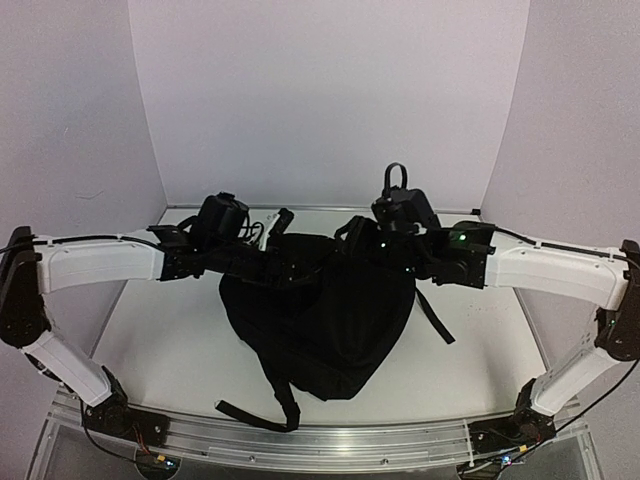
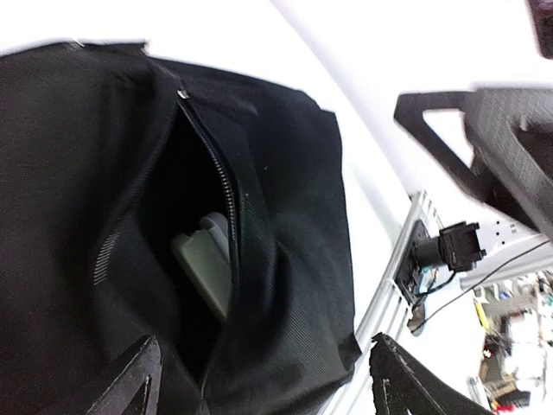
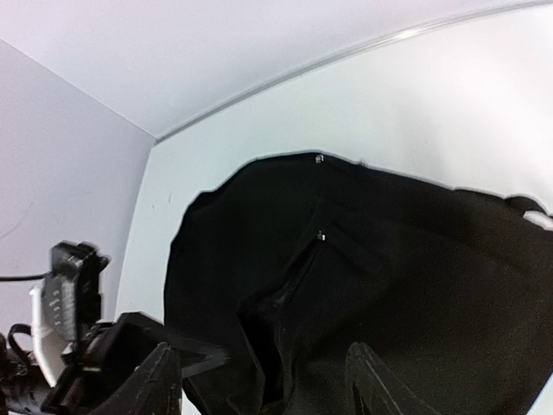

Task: Pack the student bag
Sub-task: Zip the student bag at the center of the board.

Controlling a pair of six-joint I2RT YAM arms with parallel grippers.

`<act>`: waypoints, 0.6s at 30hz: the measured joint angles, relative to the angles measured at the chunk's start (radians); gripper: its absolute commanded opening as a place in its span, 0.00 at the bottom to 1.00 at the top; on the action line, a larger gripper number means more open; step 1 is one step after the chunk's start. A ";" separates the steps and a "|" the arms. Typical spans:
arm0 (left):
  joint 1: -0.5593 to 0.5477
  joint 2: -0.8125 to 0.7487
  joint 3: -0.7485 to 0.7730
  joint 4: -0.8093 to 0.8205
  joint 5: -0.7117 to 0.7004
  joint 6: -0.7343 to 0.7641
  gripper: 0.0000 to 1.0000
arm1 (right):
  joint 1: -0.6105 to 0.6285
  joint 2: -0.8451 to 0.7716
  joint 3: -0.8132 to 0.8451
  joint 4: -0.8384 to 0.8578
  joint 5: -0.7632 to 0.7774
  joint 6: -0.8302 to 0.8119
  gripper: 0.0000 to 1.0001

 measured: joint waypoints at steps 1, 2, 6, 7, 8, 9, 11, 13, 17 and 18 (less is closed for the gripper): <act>0.002 -0.036 -0.003 -0.027 -0.024 0.001 0.84 | -0.011 -0.013 0.000 0.000 -0.007 -0.013 0.60; 0.003 -0.066 -0.006 -0.051 -0.044 0.002 0.84 | -0.027 -0.023 0.000 -0.001 -0.018 -0.029 0.60; 0.013 -0.115 -0.005 -0.130 -0.104 0.004 0.85 | -0.136 -0.017 0.010 -0.012 -0.121 -0.130 0.53; 0.014 -0.112 -0.004 -0.143 -0.111 0.004 0.85 | -0.161 -0.005 0.015 -0.016 -0.148 -0.160 0.50; 0.014 -0.107 -0.003 -0.157 -0.118 0.004 0.85 | -0.184 0.007 0.021 -0.019 -0.172 -0.188 0.48; 0.014 -0.099 0.000 -0.172 -0.121 0.004 0.85 | -0.206 0.027 0.030 -0.024 -0.199 -0.219 0.47; 0.014 -0.072 0.016 -0.194 -0.128 0.005 0.85 | -0.231 0.066 0.050 -0.030 -0.247 -0.272 0.46; 0.014 -0.035 0.040 -0.202 -0.138 0.005 0.82 | -0.246 0.112 0.075 -0.036 -0.297 -0.325 0.45; 0.014 0.027 0.078 -0.214 -0.146 0.006 0.77 | -0.257 0.186 0.115 -0.052 -0.372 -0.403 0.41; 0.014 0.038 0.084 -0.214 -0.147 0.006 0.76 | -0.258 0.199 0.124 -0.055 -0.384 -0.419 0.39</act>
